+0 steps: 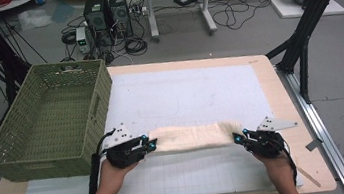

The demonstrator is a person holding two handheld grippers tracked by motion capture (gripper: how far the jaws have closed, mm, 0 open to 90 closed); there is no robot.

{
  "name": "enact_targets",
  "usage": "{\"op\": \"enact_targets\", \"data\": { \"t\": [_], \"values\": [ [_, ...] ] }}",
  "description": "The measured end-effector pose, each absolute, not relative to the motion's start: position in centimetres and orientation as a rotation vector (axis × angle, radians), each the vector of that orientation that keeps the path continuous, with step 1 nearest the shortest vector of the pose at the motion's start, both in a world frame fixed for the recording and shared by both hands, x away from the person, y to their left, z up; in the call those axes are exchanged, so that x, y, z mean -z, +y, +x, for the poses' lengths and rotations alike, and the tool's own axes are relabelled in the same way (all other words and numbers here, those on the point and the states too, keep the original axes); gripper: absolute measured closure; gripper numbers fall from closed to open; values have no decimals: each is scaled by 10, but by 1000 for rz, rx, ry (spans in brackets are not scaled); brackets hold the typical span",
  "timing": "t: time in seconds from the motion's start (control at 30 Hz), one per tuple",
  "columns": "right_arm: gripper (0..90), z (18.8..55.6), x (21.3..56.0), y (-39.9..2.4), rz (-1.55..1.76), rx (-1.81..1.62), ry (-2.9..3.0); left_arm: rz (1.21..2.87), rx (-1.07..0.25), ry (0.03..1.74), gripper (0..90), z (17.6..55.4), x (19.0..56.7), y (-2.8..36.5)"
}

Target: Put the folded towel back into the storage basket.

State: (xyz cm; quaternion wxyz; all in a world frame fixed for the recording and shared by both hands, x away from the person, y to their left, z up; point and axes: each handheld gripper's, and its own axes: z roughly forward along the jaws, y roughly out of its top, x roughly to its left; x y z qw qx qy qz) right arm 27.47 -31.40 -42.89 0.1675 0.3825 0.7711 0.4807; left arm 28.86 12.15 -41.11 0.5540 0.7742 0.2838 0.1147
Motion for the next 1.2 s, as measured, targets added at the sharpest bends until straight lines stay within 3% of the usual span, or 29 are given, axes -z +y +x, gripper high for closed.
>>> {"op": "enact_targets", "data": {
  "t": [0.63, 1.2],
  "values": [
    [804, 286, 398, -282, 902, -1437, 2168, 1714, -345, 676, 794, 275, 378, 159],
    [806, 317, 357, -242, 759, -1483, 2156, 1628, -440, 720, 794, 258, 353, 198]
  ]
}}
